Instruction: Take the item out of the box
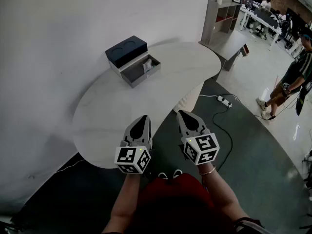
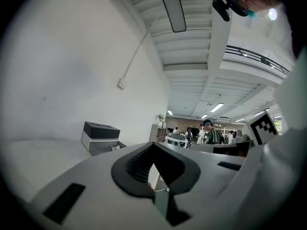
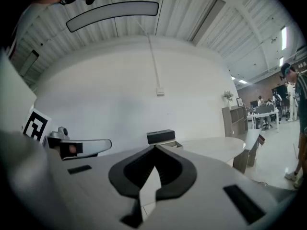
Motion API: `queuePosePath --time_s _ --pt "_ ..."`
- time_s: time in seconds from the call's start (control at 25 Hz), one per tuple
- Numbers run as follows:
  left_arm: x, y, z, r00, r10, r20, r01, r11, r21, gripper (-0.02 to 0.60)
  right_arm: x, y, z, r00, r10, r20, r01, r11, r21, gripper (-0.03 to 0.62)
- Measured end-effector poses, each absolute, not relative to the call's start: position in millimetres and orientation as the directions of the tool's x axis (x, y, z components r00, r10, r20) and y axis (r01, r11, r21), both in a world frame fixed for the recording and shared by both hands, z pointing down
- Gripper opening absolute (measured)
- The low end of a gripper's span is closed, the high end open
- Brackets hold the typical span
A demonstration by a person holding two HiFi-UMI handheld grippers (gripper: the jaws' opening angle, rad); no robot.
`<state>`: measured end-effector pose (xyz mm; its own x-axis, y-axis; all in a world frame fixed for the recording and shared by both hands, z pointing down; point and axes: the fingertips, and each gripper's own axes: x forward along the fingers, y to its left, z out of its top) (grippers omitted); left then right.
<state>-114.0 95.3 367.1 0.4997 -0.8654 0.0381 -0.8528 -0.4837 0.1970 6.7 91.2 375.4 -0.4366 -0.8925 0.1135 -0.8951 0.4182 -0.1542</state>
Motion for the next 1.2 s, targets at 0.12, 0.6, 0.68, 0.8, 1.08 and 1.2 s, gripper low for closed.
queuePosePath --time_s 0.12,0.6,0.68,0.8,1.08,1.2 --pt "-112 94 368 0.503 -0.863 0.044 -0.852 -0.486 0.196 0.021 7 89 376 -0.441 -0.890 0.113 -0.892 0.422 -0.160 0.015" --pt "-100 75 368 0.481 -0.875 0.060 -0.867 -0.465 0.179 0.021 20 63 368 -0.471 -0.880 0.065 -0.869 0.450 -0.204 0.015" --pt "-98 72 369 0.474 -0.878 0.060 -0.871 -0.459 0.176 0.021 23 59 369 -0.478 -0.876 0.068 -0.866 0.456 -0.206 0.015" --pt "-94 68 370 0.467 -0.882 0.063 -0.875 -0.451 0.178 0.021 30 55 370 -0.477 -0.876 0.072 -0.868 0.456 -0.197 0.015" --pt "-88 62 367 0.423 -0.904 0.065 -0.898 -0.408 0.164 0.023 47 51 374 -0.493 -0.866 0.083 -0.861 0.472 -0.191 0.017" --pt "-84 62 367 0.412 -0.909 0.067 -0.905 -0.399 0.149 0.023 52 49 374 -0.501 -0.862 0.084 -0.857 0.480 -0.187 0.017"
